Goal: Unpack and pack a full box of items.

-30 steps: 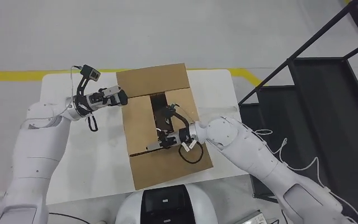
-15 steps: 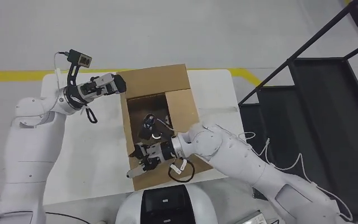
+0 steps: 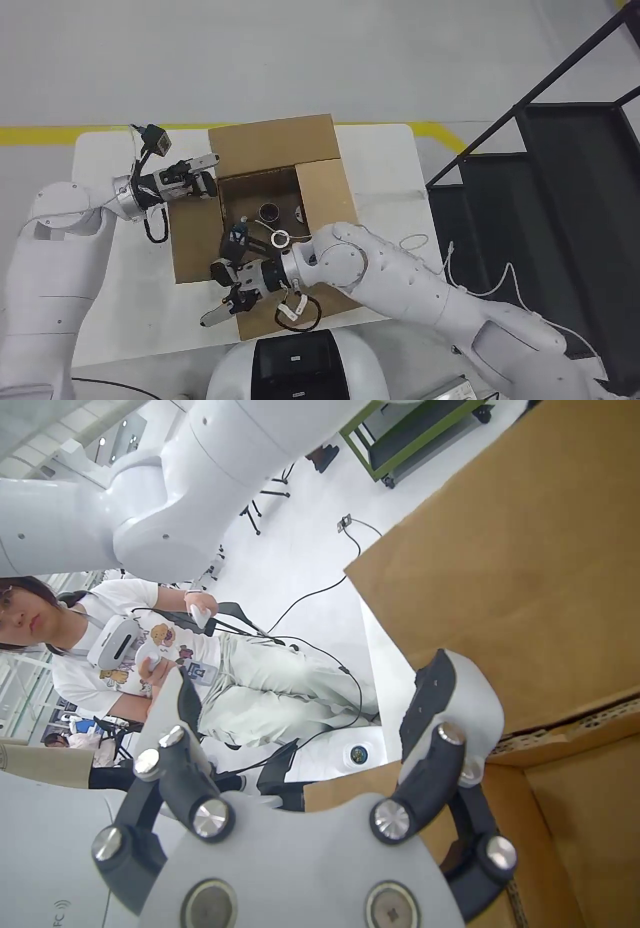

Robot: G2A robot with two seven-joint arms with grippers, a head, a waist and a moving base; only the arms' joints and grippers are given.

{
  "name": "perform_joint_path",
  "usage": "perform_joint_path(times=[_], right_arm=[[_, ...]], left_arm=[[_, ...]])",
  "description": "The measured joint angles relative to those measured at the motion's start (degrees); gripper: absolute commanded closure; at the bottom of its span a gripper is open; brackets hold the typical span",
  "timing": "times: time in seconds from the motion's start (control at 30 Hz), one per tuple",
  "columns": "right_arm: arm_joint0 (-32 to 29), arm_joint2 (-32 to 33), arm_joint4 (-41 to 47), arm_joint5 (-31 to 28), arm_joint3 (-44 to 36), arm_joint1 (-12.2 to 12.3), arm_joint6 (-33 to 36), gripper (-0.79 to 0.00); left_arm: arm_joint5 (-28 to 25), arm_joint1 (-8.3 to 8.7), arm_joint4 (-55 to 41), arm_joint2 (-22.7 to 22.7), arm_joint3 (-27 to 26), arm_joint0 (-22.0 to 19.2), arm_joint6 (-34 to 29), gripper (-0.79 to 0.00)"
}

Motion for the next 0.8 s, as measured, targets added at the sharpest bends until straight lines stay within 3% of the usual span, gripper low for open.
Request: perform_joint_path(times=[0.33, 0.63, 0.8], right_arm=[[-11.82, 13.80, -1.15, -0.63, -12.93, 6.21, 4.56, -0.785], [-19.46, 22.48, 0.67, -0.95, -16.84, 9.18, 7.16, -0.785], [-21.26, 24.14, 2.16, -1.38, -17.11, 9.90, 8.84, -0.785]], left_arm=[[4.86, 1.22, 3.22, -1.76, 0.87, 6.71, 1.86, -0.785], [1.35, 0.27, 1.46, 1.75, 7.52, 4.22, 3.08, -0.785], [1.58, 0.89, 1.97, -0.09, 6.66, 3.54, 2.37, -0.785]])
